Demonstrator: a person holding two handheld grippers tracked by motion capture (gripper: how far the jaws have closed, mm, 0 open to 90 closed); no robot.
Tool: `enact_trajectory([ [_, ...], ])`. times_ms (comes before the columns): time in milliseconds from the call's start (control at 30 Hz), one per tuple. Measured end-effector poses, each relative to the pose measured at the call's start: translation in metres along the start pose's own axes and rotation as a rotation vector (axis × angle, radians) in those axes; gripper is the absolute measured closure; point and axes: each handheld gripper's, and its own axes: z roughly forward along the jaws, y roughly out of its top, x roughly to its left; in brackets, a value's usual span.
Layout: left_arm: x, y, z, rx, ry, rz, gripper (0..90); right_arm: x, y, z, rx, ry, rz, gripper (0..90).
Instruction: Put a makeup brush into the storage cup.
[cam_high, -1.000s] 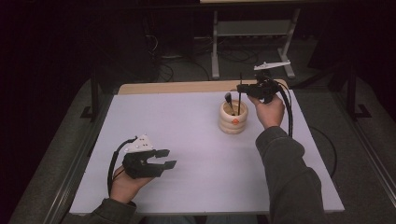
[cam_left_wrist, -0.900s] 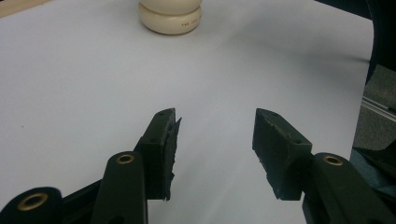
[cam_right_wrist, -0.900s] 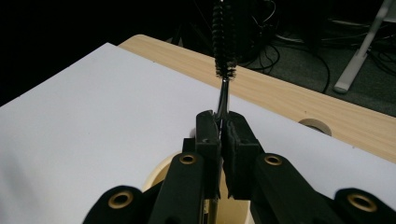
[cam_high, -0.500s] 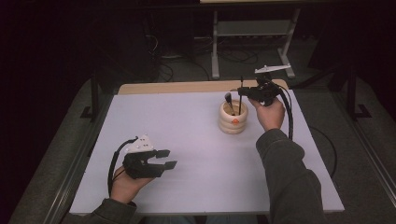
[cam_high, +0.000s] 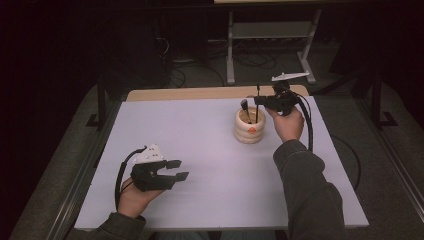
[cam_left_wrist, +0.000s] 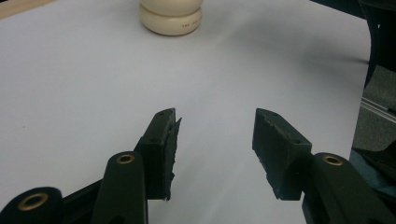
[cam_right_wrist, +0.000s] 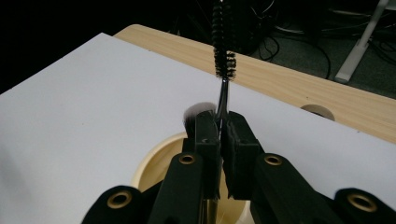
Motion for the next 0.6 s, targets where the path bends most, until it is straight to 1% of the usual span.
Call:
enact_trajectory([
  [33,0.000,0.000,0.000,-0.004,-0.003,-0.006,49.5,0.000,-0.001,0.001,0.011,-0.001,0.004,84.3],
  [67,0.000,0.000,0.000,-0.007,-0.004,-0.009,49.5,0.000,-0.002,0.002,0.014,-0.007,-0.004,84.3],
  [133,0.000,0.000,-0.001,-0.006,-0.003,-0.004,49.4,0.000,-0.002,0.002,0.015,-0.007,-0.006,84.0],
  [233,0.000,0.000,0.000,-0.007,-0.005,-0.011,49.4,-0.001,-0.006,0.005,0.018,-0.004,-0.003,84.0],
  [400,0.000,0.000,0.000,-0.003,-0.004,-0.006,49.5,-0.002,-0.008,0.005,0.026,0.001,0.016,83.7],
  [467,0.000,0.000,0.000,-0.005,-0.003,-0.005,49.4,-0.003,-0.010,0.006,0.026,-0.002,0.012,83.4],
  [533,0.000,0.000,0.000,-0.006,-0.004,-0.007,49.4,-0.003,-0.010,0.006,0.029,-0.008,0.018,79.8],
  [600,0.000,0.000,0.000,-0.006,-0.003,-0.005,49.4,-0.003,-0.011,0.007,0.036,-0.019,0.019,72.1],
])
